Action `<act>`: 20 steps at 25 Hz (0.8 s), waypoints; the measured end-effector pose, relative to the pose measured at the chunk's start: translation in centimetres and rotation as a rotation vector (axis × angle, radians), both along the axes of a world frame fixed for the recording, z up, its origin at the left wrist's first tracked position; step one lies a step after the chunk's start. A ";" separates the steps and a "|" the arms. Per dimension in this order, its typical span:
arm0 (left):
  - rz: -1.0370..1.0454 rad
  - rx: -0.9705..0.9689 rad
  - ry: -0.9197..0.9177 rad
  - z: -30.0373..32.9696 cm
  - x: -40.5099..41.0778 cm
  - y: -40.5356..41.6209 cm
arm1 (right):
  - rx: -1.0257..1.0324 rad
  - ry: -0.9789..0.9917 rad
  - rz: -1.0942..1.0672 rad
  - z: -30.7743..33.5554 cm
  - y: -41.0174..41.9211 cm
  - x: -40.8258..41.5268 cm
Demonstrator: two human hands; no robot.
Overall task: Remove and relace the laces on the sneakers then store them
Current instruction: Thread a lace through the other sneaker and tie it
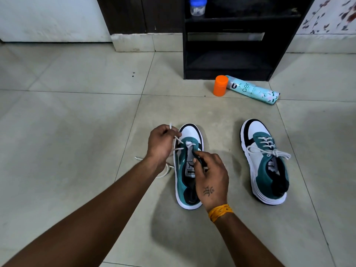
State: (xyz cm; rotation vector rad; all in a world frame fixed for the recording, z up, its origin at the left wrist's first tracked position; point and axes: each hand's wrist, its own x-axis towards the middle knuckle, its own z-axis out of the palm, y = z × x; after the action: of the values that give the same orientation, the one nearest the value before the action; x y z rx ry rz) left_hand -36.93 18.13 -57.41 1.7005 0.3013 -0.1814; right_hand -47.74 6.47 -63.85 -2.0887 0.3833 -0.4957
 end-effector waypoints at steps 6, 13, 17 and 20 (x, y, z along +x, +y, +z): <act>-0.022 -0.274 -0.056 4.7 0.2 -0.2 | -0.104 -0.070 -0.031 3.2 0.8 1.1; -0.057 -0.332 -0.162 9.3 -0.3 -0.6 | -0.142 -0.159 0.024 10.8 3.2 7.6; -0.039 -0.316 -0.231 11.2 0.0 0.0 | -0.168 -0.049 0.075 11.2 2.8 8.3; -0.027 -0.309 -0.250 11.7 0.5 0.8 | -0.268 0.175 0.122 10.6 2.3 7.3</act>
State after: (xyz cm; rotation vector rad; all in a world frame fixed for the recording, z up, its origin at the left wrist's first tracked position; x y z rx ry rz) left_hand -36.40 18.88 -45.67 1.4022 0.0595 -0.0317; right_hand -40.42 8.77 -53.29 -2.4081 0.3008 -0.3050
